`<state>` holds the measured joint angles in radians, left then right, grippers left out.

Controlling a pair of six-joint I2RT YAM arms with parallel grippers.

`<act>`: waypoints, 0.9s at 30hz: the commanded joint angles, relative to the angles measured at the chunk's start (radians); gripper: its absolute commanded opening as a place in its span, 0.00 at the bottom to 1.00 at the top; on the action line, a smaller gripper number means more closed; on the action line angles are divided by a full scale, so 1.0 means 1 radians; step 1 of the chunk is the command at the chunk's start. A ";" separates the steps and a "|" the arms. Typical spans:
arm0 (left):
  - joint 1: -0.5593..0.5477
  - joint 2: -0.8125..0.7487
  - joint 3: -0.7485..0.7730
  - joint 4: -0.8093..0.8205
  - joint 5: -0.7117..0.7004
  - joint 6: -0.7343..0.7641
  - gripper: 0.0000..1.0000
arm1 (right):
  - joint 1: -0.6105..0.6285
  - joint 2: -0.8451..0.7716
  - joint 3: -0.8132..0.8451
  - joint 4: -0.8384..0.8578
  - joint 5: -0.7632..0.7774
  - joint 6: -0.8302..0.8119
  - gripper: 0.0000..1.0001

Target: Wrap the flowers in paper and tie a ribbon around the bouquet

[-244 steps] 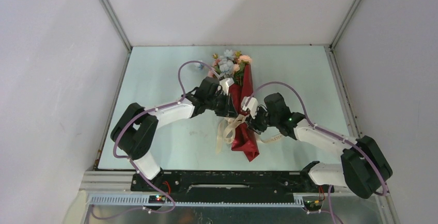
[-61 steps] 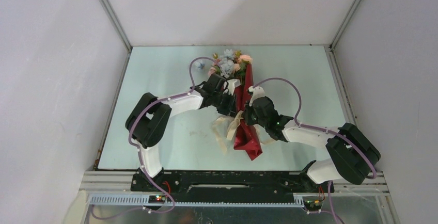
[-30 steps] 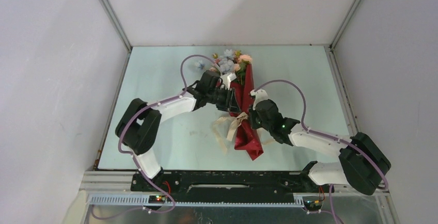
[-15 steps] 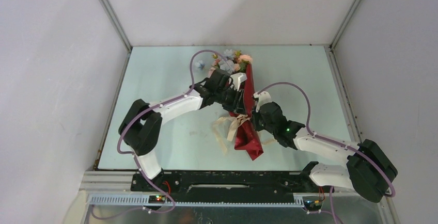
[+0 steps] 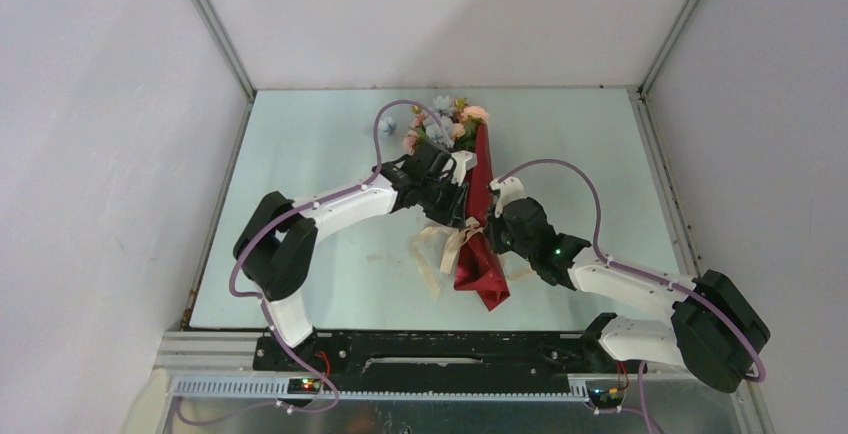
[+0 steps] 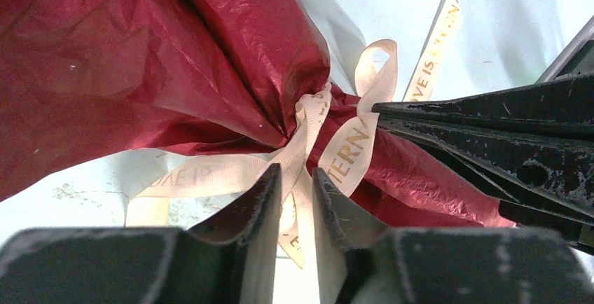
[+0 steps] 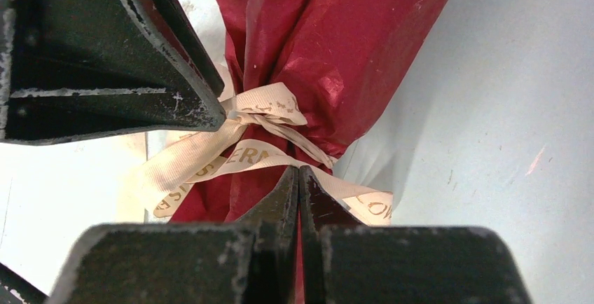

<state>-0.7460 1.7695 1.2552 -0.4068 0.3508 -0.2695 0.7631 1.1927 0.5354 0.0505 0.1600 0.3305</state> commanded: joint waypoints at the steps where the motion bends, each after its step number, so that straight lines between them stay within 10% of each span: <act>1: -0.011 -0.004 -0.001 0.026 0.022 0.018 0.22 | 0.005 -0.012 0.000 0.052 -0.012 -0.013 0.00; 7: -0.015 -0.008 0.019 0.029 -0.009 0.004 0.00 | 0.005 -0.025 0.000 0.049 -0.029 -0.029 0.00; 25: -0.004 -0.057 0.046 0.084 0.048 -0.090 0.00 | 0.010 0.022 0.004 0.149 -0.082 -0.034 0.00; 27: -0.004 -0.072 0.018 0.058 -0.004 -0.098 0.15 | 0.010 0.017 0.004 0.133 -0.061 -0.042 0.00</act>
<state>-0.7540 1.7348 1.2587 -0.3187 0.3798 -0.3389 0.7689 1.2049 0.5354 0.1268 0.0715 0.2779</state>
